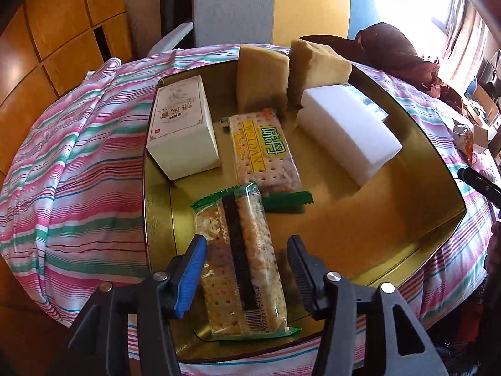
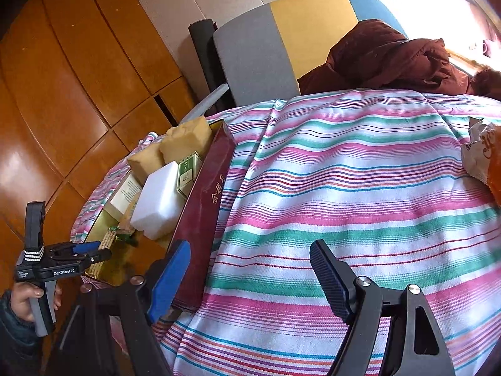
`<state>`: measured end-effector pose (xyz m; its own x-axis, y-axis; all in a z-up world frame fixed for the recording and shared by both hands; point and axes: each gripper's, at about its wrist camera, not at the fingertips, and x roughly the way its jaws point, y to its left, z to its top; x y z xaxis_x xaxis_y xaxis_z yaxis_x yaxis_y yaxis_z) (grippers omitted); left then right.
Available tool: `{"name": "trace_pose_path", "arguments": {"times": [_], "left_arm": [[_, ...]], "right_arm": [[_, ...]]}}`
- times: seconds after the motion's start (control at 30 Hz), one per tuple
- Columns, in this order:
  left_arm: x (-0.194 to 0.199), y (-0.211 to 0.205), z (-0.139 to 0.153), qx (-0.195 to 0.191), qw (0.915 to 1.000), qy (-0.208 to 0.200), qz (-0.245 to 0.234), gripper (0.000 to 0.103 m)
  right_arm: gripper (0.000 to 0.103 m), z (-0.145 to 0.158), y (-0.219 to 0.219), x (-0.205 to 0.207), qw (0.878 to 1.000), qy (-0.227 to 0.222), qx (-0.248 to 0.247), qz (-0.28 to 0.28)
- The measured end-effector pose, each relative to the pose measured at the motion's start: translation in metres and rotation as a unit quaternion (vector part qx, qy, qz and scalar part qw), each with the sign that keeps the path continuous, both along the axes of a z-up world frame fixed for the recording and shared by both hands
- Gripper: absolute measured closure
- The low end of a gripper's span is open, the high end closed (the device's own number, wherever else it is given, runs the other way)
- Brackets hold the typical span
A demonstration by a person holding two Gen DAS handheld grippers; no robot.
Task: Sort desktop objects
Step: 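Set the cracker pack down in the tray and open the left tool, then move both empty tools away from the tray back toward the pile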
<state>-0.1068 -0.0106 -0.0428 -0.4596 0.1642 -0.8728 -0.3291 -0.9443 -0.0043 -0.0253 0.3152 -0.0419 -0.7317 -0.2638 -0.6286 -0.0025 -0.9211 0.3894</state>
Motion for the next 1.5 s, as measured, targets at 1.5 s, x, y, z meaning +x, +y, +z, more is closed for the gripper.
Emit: {"name": "trace_pose_path", "arguments": {"times": [1.5], "left_arm": [[0.050, 0.200, 0.059, 0.156, 0.9591, 0.096, -0.216, 0.057]], "right_arm": [[0.022, -0.009, 0.152, 0.114, 0.973, 0.013, -0.001, -0.232]]}}
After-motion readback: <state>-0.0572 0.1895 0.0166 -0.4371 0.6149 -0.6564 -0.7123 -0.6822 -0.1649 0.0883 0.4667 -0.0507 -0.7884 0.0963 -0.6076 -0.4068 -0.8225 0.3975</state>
